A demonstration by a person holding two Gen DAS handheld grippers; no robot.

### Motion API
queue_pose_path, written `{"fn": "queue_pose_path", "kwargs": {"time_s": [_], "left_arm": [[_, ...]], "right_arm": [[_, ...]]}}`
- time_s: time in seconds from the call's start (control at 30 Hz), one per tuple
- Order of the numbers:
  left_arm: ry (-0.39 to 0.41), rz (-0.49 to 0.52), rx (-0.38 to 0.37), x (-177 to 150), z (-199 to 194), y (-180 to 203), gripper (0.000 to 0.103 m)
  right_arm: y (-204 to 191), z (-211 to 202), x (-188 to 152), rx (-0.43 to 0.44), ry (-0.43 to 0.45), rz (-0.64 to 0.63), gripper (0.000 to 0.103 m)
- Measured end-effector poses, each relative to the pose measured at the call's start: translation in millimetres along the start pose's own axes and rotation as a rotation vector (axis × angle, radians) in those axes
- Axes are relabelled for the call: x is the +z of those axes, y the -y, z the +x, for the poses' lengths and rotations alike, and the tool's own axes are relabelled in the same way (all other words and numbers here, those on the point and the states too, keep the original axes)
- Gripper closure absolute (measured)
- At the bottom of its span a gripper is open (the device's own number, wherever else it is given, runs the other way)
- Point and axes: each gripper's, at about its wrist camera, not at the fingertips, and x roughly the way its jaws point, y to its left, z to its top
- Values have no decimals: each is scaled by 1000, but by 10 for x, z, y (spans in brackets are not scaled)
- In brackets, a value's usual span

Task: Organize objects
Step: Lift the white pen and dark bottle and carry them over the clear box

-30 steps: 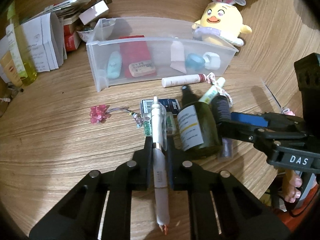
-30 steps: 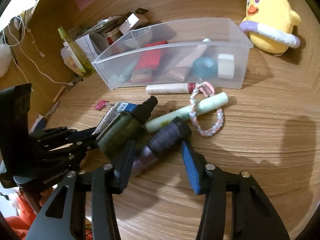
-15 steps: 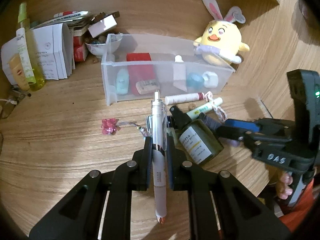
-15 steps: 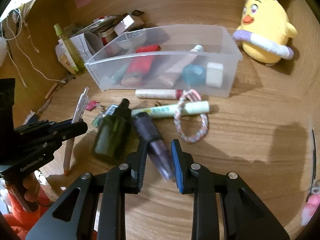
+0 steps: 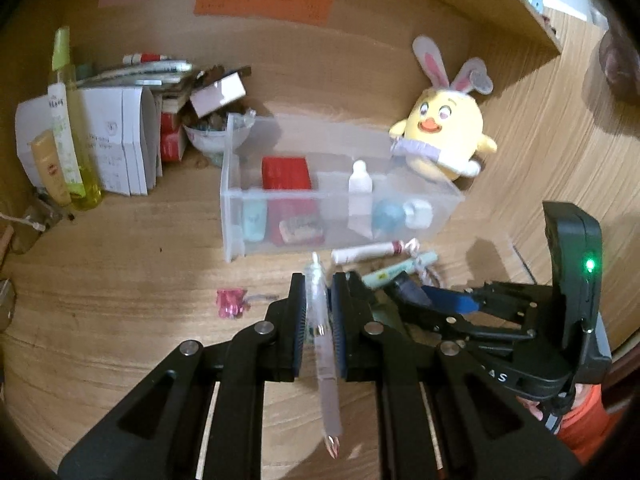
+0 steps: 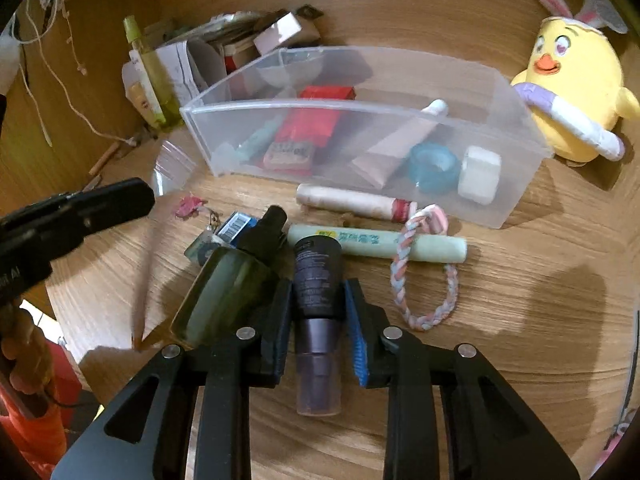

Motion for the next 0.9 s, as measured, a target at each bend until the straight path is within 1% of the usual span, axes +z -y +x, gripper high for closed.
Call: {"fn": "queue_pose_path", "kwargs": {"time_s": [0.07, 0.17, 0.27, 0.43, 0.47, 0.5, 0.53, 0.63, 0.7, 0.9], "left_arm": [[15, 11, -2, 43, -24, 20, 91], [8, 35, 5, 60, -20, 54, 91], [-62, 36, -43, 10, 69, 53, 91], [-188, 69, -15, -216, 334, 84, 90], [-199, 68, -18, -253, 363, 78, 81], [-194, 63, -22, -277, 355, 75, 71], [-204, 67, -17, -295, 366, 84, 71], [-202, 80, 6, -312, 395, 119, 71], [-207, 78, -3, -321, 417, 124, 71], [-245, 139, 7, -434, 491, 269, 72]], "right_arm": [[31, -101, 10, 0, 28, 10, 80], [64, -210, 41, -6, 59, 17, 80], [108, -314, 71, -15, 88, 24, 80], [198, -467, 126, -32, 135, 32, 80], [213, -486, 134, -35, 141, 34, 79], [229, -506, 141, -36, 148, 37, 80], [254, -531, 157, -37, 154, 40, 79], [307, -565, 187, -40, 168, 49, 80], [334, -569, 203, -39, 173, 54, 80], [387, -536, 206, -36, 172, 65, 80]]}}
